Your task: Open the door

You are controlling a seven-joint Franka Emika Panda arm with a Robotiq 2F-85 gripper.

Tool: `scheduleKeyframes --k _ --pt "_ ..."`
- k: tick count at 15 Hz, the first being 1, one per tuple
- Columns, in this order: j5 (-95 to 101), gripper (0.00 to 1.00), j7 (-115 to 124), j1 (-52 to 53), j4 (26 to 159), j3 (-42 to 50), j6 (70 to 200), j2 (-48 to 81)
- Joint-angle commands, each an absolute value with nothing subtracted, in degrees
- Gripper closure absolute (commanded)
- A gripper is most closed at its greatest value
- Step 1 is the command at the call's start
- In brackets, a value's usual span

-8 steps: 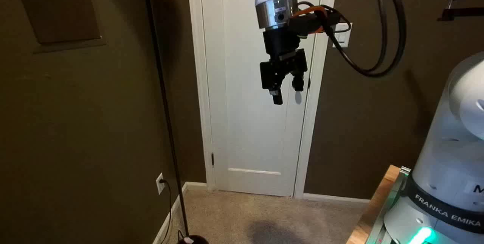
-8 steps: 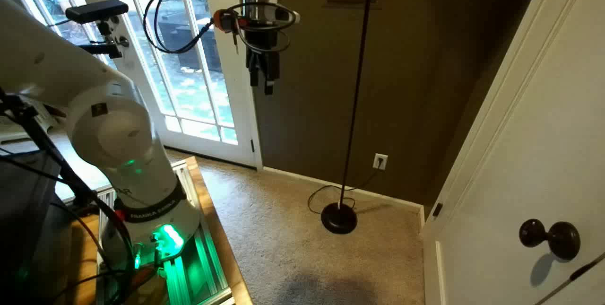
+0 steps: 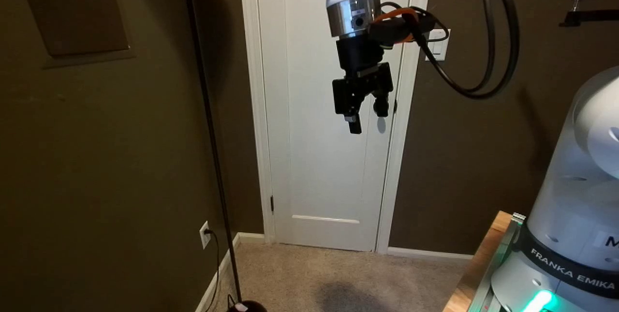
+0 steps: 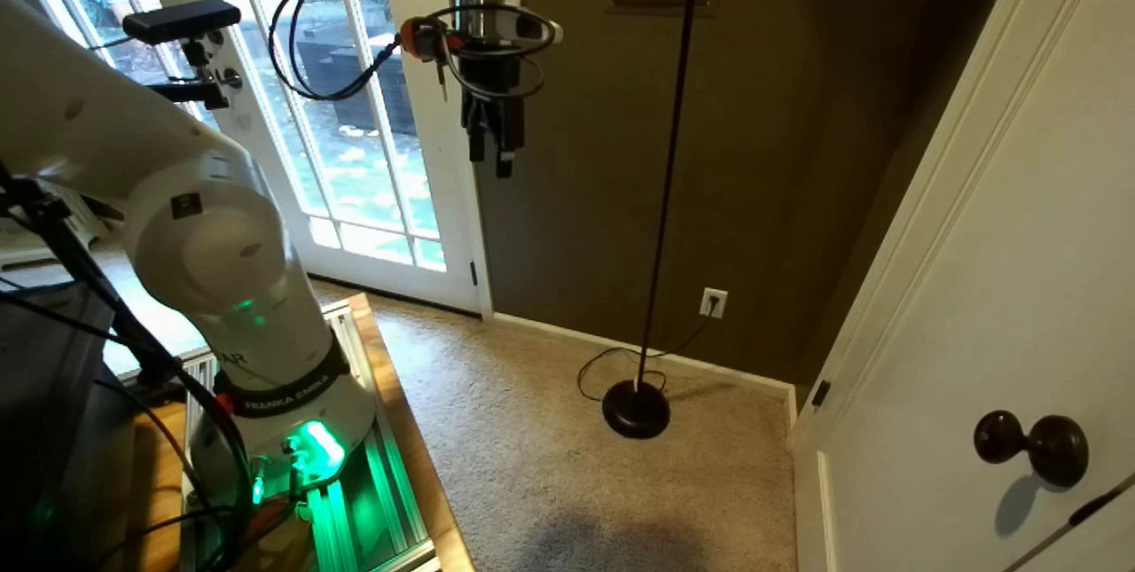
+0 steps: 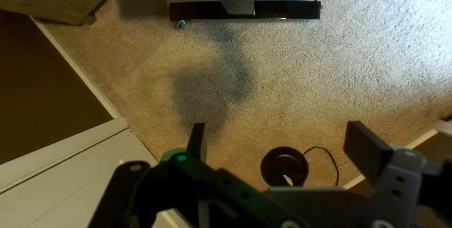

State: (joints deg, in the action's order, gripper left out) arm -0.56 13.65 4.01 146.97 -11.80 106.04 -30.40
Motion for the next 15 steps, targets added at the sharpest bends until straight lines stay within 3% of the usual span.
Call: scheduleKeyframes --k 1,7,15 --pt "-0.25 0.00 13.96 4.73 146.90 -11.16 105.96 -30.30" --pt "-0.25 0.00 13.96 4.73 146.90 -11.16 105.96 -30.30" --pt "0.50 0.00 27.02 -4.14 141.51 -7.31 123.85 -16.40"
